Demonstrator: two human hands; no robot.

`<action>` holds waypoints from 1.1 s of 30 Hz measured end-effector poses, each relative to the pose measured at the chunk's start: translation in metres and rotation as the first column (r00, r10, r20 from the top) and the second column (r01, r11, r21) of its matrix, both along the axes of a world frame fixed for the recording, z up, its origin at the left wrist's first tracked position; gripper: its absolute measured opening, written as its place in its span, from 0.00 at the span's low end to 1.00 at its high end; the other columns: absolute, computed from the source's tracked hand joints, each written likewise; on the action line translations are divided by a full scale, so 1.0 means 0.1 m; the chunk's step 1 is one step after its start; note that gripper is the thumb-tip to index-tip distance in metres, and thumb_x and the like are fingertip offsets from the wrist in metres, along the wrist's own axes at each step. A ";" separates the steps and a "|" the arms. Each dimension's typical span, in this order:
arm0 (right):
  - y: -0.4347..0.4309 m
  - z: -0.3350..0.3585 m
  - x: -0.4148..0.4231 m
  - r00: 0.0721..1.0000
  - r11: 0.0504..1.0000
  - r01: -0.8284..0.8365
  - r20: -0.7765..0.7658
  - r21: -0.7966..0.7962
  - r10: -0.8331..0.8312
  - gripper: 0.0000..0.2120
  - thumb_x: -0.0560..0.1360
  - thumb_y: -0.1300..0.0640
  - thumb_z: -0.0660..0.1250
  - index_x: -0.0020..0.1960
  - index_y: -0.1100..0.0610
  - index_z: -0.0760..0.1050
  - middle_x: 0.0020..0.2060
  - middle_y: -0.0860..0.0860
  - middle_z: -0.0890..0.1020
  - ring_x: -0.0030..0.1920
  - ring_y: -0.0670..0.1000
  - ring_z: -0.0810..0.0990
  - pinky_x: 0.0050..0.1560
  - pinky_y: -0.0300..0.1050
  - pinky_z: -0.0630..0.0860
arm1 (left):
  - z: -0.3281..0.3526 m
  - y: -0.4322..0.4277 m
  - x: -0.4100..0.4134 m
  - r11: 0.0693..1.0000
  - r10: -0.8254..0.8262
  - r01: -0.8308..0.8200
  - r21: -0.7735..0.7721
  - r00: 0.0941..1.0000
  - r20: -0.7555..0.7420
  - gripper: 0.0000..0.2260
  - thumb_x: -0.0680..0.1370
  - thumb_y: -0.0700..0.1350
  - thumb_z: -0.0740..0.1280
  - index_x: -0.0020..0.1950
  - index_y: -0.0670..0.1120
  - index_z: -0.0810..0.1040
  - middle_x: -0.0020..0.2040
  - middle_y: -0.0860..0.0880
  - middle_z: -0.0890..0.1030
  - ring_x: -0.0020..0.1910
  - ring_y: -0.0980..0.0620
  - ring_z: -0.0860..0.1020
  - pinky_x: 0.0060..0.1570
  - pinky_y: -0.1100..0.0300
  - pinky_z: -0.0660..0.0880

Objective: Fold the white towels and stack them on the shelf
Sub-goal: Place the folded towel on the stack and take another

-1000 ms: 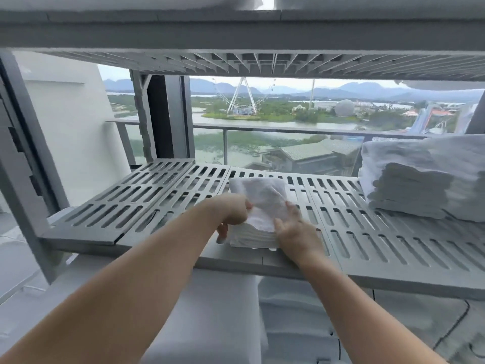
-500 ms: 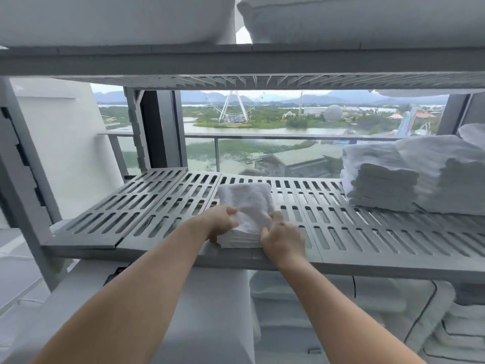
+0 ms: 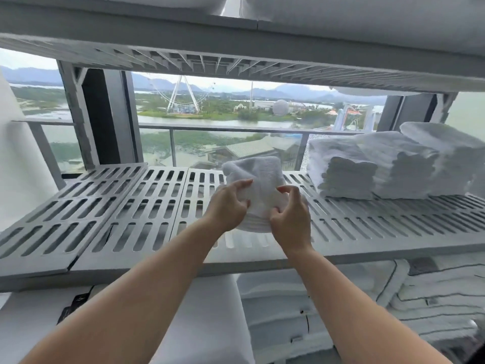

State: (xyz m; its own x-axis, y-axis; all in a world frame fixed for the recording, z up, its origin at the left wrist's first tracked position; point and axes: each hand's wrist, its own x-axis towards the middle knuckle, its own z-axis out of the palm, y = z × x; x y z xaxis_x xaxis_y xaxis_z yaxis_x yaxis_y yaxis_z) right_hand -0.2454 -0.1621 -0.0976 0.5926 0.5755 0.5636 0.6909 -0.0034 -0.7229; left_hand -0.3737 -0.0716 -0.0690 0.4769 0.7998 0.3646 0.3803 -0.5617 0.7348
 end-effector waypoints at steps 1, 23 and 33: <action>-0.05 0.04 0.08 1.000 1.000 0.025 -0.001 0.018 -0.025 0.23 0.70 0.68 0.63 0.61 0.50 0.70 0.54 0.49 0.73 0.55 0.50 0.71 0.54 0.43 0.68 | 0.03 -0.03 0.11 1.000 -0.025 0.025 0.004 1.000 0.018 0.25 0.76 0.41 0.69 0.72 0.58 0.74 0.64 0.43 0.77 0.54 0.40 0.80 0.57 0.46 0.78; -2.05 0.37 3.17 0.963 0.944 0.257 -0.140 0.208 -0.231 0.21 0.72 0.61 0.62 0.61 0.43 0.67 0.56 0.47 0.70 0.55 0.53 0.75 0.39 0.38 0.68 | 0.37 -1.91 3.55 0.973 -0.114 0.068 0.222 0.973 0.201 0.23 0.74 0.45 0.66 0.66 0.66 0.76 0.54 0.54 0.71 0.50 0.53 0.73 0.47 0.63 0.67; -2.09 0.43 4.26 0.953 0.916 0.291 -0.168 0.276 -0.253 0.22 0.71 0.63 0.61 0.62 0.46 0.70 0.54 0.48 0.70 0.53 0.52 0.73 0.41 0.32 0.64 | 0.43 -2.01 4.68 0.972 -0.158 0.099 0.215 0.949 0.274 0.22 0.73 0.49 0.63 0.63 0.69 0.75 0.54 0.55 0.72 0.48 0.53 0.76 0.42 0.67 0.70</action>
